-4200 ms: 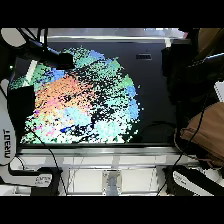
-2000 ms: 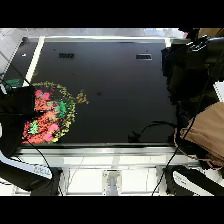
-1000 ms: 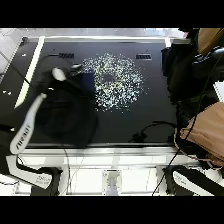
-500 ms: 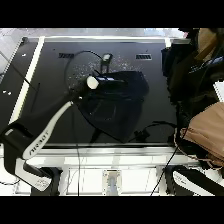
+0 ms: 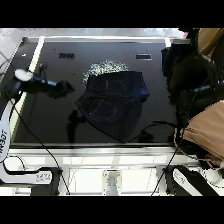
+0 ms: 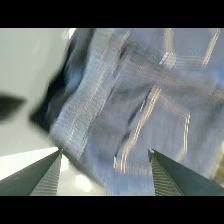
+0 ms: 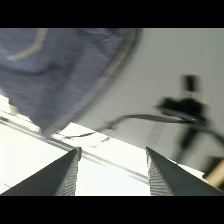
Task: Fold the clothes and pants, and hang the long-sleeved shirts on hangers.
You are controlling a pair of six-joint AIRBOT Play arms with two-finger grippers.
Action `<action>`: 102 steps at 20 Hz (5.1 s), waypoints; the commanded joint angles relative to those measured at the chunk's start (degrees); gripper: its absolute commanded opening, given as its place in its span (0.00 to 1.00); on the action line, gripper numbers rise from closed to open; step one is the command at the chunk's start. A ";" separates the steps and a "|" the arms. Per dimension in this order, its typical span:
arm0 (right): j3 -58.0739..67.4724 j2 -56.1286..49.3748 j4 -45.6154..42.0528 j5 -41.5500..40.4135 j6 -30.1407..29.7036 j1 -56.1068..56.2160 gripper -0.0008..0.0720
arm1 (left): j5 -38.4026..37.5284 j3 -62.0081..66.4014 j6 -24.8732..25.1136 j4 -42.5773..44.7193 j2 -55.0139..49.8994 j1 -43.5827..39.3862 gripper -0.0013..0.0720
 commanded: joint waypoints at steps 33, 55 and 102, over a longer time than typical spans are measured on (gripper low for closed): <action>-46.31 -6.40 21.33 -31.19 3.17 13.70 0.63 | 28.50 -21.81 -3.80 -24.79 2.10 -31.58 0.09; -50.27 -3.63 23.02 -29.88 5.03 12.33 0.63 | 18.40 -28.04 -4.13 -15.58 6.56 -18.25 0.09; 15.41 14.21 25.40 -15.65 17.92 18.18 0.03 | -2.36 4.24 1.60 1.60 48.87 -1.14 0.09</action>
